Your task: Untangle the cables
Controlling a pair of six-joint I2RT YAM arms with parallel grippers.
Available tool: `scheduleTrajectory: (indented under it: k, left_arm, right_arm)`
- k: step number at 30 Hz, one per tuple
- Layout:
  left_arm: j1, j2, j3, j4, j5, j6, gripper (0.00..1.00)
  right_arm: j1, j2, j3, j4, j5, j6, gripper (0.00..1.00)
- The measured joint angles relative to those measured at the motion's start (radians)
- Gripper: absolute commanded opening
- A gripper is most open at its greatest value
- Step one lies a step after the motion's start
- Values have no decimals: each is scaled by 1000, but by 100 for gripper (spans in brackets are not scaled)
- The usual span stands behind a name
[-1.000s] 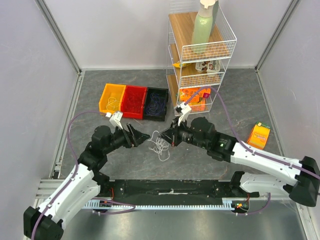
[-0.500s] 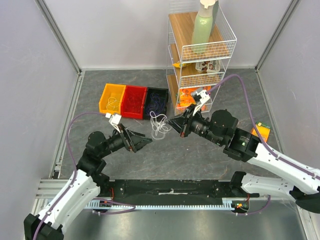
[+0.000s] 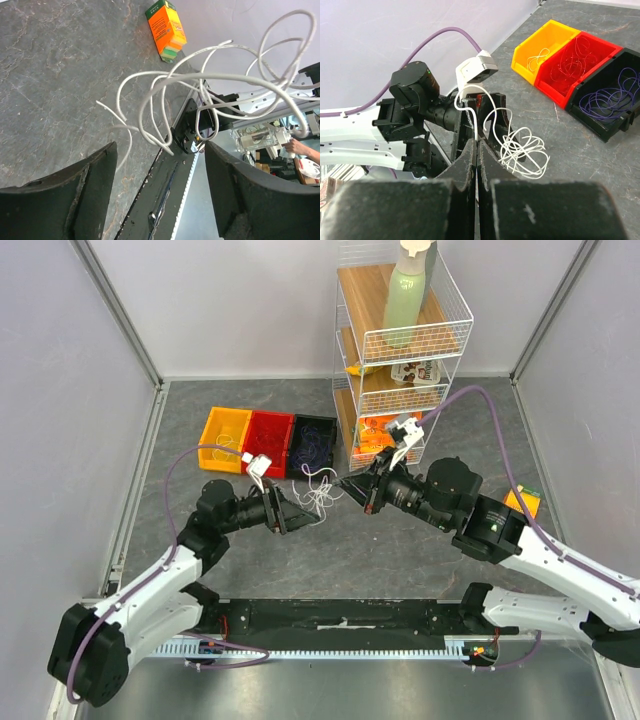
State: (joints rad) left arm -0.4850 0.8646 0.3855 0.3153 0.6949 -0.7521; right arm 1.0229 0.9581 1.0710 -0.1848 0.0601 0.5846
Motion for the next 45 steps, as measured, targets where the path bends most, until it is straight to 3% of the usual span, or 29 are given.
scheduleTrajectory:
  k: [3,10,16,20,24,28,34,45]
  left_arm:
    - [-6,34,0,27,14,2,82]
    - [-17,108,3,55,15,2,72]
    - [-21,125,3,82,13,1,88]
    - [-23,158,3,118,14,-7,87]
    - [-28,224,32,168,14,-31,51]
    - [-32,275,68,166,-14,-47,4]
    - [-32,228,75,-69,-234,-21,2]
    - [-32,-183,84,-578,-790,1,2]
  right_arm:
    - [0,-6,10,-6,-3,1,0]
    - [0,-15,46,-11,-13,2,0]
    - [0,-29,61,-11,-18,2,0]
    - [0,-32,65,-11,-22,3,0]
    - [0,-32,65,-11,-31,7,0]
    - [0,-36,65,-14,-26,7,0]
    - [0,-117,100,-137,177,-42,0]
    - [-2,-391,142,-368,788,-164,0]
